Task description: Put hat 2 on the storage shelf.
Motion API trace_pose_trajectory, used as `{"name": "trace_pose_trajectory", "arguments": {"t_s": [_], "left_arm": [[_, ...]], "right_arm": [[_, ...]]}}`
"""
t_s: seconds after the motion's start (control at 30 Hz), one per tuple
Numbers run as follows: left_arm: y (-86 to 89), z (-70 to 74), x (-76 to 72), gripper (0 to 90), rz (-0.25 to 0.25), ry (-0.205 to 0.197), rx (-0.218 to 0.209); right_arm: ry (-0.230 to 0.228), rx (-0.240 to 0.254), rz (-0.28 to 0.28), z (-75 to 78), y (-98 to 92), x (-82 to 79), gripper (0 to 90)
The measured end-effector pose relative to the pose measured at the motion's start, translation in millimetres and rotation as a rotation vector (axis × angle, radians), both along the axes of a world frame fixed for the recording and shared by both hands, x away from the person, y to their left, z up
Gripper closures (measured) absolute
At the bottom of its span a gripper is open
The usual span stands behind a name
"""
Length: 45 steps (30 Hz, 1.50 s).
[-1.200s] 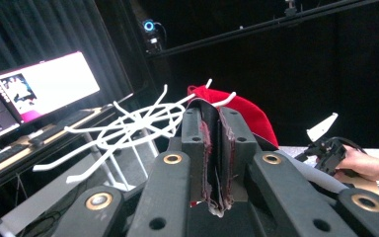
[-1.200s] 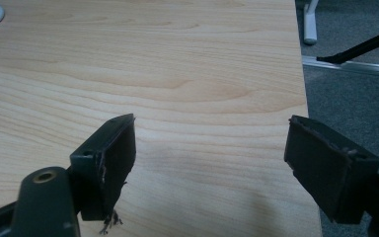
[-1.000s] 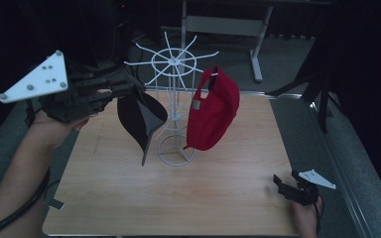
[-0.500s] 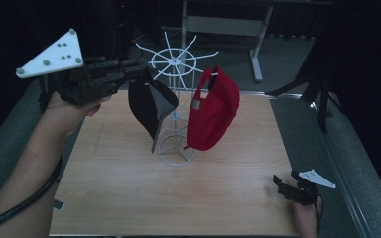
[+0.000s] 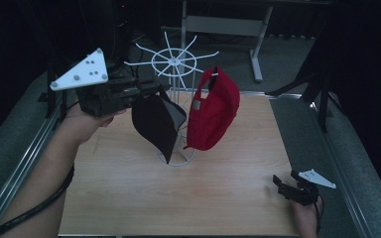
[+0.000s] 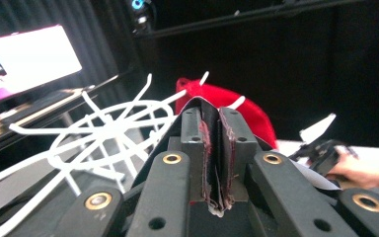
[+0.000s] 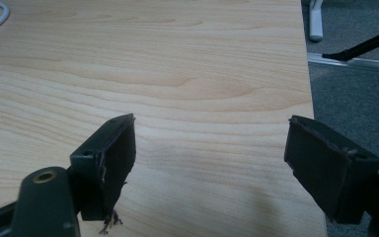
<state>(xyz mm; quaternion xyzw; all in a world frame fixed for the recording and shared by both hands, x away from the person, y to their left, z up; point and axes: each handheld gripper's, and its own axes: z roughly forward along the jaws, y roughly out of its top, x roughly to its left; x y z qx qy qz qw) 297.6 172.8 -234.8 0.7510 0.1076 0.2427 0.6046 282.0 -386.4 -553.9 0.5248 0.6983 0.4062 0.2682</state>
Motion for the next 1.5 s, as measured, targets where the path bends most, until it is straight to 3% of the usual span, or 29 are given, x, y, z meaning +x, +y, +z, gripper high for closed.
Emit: {"name": "trace_pose_trajectory", "arguments": {"t_s": [0.43,0.5,0.67,0.83,1.5], "left_arm": [[2.8,-28.7,-4.6,80.3,0.003,0.019,-0.005],[4.6,-30.8,-5.6,77.3,0.009,0.022,-0.014],[6.0,-35.5,-8.3,61.5,0.017,0.023,0.010],[13.2,-41.8,-16.0,57.5,0.018,0.025,-0.009],[46.4,-65.0,-32.8,58.2,0.059,0.061,-0.023]], "right_arm": [[0.000,0.003,0.000,0.0,-0.3,-0.2,19.5],[0.000,0.004,0.000,0.1,-0.2,-0.4,19.5],[0.001,0.001,0.000,0.0,-0.1,-0.2,19.5],[-0.001,0.004,-0.002,0.0,-0.1,-0.7,19.5],[-0.003,0.003,-0.001,-0.1,0.2,-0.9,19.5]]}}
